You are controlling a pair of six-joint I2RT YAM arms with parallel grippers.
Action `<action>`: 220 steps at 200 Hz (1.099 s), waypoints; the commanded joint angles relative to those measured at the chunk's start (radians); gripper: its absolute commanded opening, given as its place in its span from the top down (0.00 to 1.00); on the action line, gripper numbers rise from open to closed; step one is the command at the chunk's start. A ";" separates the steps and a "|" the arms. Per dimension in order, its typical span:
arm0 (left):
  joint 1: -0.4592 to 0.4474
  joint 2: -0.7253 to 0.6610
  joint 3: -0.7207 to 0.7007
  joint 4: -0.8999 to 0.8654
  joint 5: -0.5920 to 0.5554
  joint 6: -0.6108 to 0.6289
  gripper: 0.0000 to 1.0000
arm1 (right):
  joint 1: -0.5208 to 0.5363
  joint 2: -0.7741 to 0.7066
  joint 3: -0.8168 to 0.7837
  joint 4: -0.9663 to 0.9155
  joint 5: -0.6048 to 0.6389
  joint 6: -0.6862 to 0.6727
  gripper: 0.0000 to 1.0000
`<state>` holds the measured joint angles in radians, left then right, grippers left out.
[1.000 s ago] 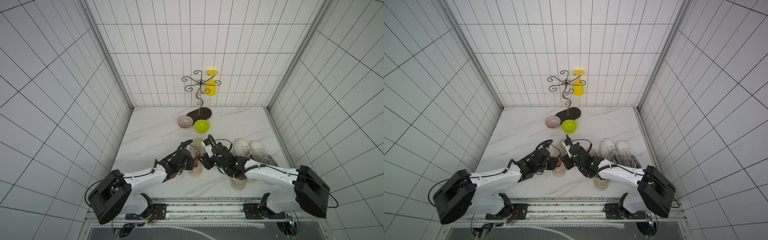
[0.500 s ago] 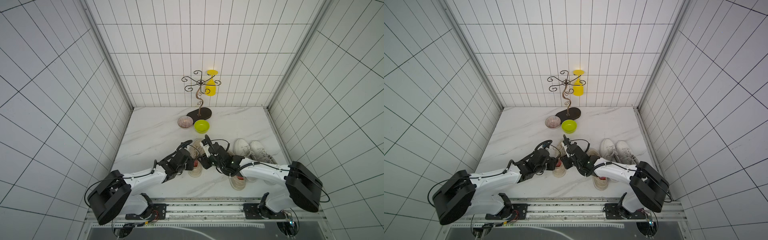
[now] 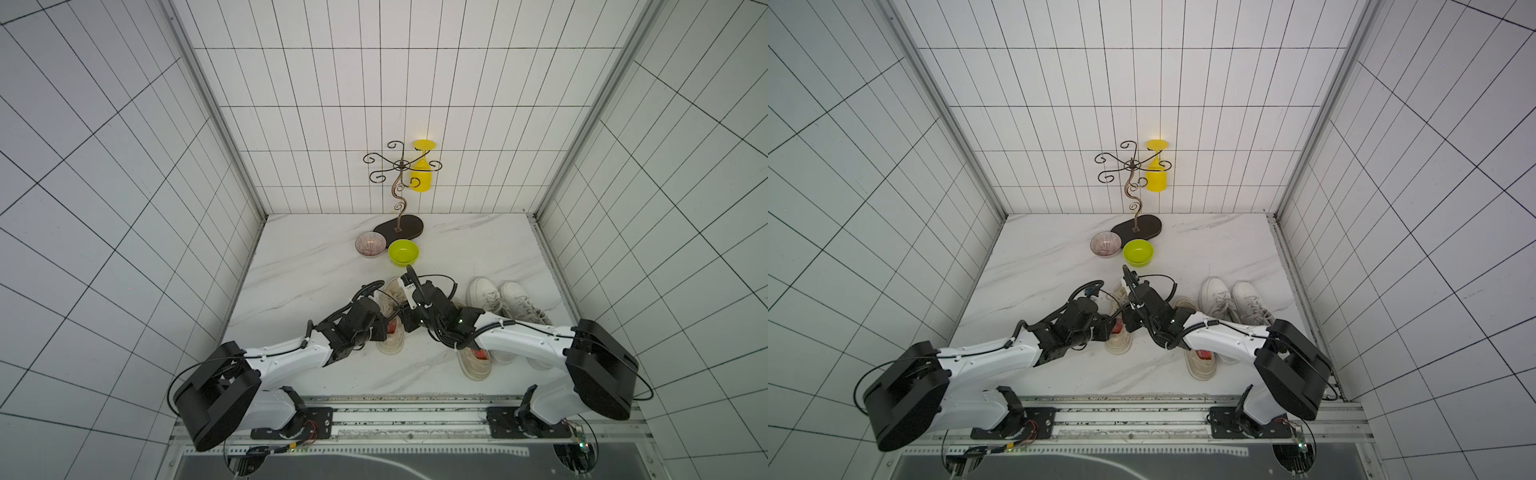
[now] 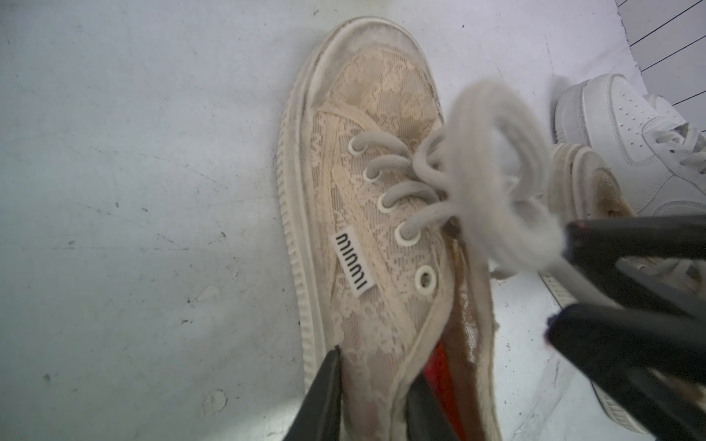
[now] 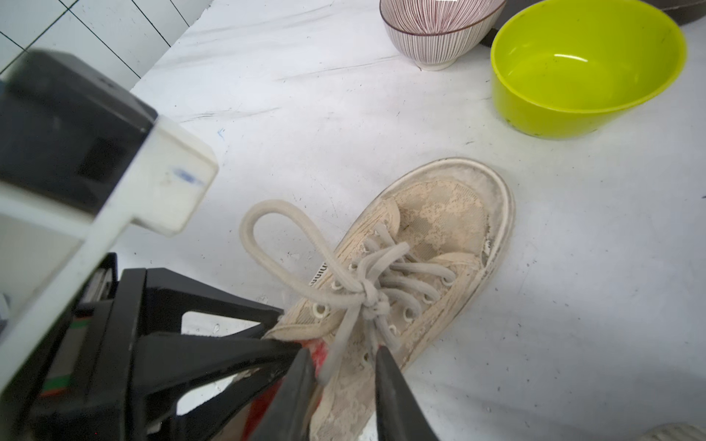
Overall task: Remove the insole from the shoe
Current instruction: Untie the shoelace on the shoe.
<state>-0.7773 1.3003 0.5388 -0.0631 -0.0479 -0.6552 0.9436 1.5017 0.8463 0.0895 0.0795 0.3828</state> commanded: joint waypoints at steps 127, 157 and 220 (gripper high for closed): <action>0.096 0.045 0.040 -0.091 -0.071 -0.073 1.00 | -0.054 -0.294 -0.110 -0.053 0.141 0.063 1.00; 0.094 0.055 0.051 -0.077 -0.047 -0.059 1.00 | -0.127 -0.369 -0.141 -0.066 0.130 0.076 1.00; 0.036 0.069 0.067 -0.048 -0.025 0.013 1.00 | -0.281 -0.280 -0.064 -0.083 -0.118 0.096 1.00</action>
<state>-0.7090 1.3510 0.5816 -0.0860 -0.0338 -0.6804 0.7162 1.1828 0.7559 0.0261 0.0708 0.4446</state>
